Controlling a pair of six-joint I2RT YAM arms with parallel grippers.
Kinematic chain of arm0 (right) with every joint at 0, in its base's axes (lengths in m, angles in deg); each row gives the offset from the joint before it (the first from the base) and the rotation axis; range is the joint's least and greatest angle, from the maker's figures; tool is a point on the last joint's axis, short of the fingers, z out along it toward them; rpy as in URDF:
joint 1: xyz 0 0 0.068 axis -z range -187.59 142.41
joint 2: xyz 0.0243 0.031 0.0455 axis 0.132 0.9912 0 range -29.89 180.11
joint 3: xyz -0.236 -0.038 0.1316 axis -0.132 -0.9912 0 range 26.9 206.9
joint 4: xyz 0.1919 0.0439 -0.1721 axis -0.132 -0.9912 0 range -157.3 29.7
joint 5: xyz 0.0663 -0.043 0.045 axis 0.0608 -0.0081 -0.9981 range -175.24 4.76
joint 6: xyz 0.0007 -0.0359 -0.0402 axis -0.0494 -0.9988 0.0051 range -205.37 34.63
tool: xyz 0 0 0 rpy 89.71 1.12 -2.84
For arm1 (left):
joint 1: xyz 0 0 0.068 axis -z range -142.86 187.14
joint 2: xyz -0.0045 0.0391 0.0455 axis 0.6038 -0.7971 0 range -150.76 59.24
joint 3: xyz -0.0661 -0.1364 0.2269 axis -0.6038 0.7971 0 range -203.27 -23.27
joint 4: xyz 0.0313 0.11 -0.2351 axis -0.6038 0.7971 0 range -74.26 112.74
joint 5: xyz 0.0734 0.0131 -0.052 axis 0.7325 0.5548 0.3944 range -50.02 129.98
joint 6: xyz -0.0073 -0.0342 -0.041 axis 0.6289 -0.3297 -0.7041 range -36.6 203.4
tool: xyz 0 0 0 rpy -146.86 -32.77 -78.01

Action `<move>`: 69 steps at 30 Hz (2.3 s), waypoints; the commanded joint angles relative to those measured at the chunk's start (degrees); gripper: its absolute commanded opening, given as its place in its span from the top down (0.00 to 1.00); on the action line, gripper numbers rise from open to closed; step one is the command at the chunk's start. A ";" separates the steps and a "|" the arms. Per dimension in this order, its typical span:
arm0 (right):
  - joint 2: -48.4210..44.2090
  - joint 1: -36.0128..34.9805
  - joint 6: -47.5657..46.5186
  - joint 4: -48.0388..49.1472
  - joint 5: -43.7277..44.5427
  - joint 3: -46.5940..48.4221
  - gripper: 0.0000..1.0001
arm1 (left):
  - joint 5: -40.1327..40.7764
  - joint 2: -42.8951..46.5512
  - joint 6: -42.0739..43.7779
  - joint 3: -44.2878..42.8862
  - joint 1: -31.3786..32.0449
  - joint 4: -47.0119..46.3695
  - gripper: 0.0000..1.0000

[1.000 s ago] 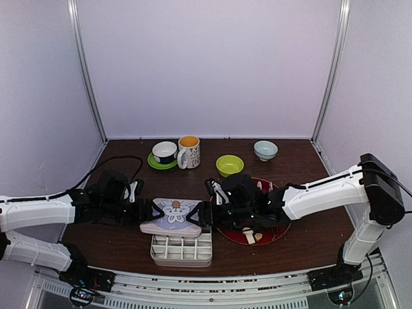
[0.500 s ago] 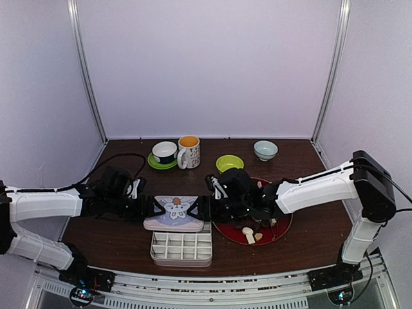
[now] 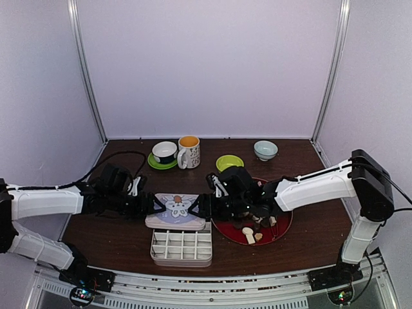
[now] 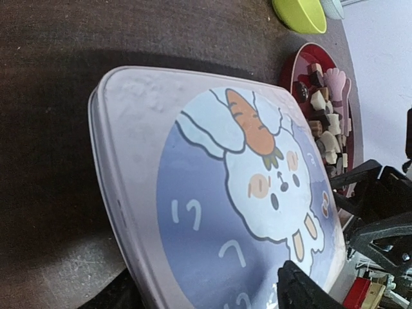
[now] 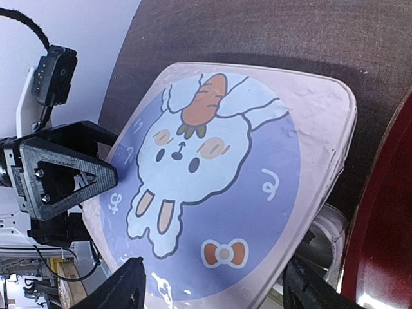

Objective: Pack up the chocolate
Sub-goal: Pick up the box lid from the packing box.

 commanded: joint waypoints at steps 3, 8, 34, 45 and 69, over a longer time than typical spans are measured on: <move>-2.08 -0.68 0.40 7.45 -4.32 -2.86 0.27 | -9.26 3.98 -3.26 4.59 0.72 -12.41 0.30; -2.88 -1.11 0.37 8.49 -4.87 -4.09 0.28 | -10.02 5.93 -4.66 6.82 0.69 -13.74 0.30; -5.23 -1.69 -1.38 5.58 0.13 -4.34 0.28 | -12.62 16.57 -12.34 8.58 0.25 -18.72 0.70; -9.56 -1.45 -2.37 4.13 5.71 -4.73 0.28 | -17.47 16.80 -13.47 2.71 0.26 -18.49 0.87; -22.01 -0.58 -13.03 0.62 17.23 -9.58 0.28 | 28.34 19.51 21.75 -38.41 0.13 53.34 0.94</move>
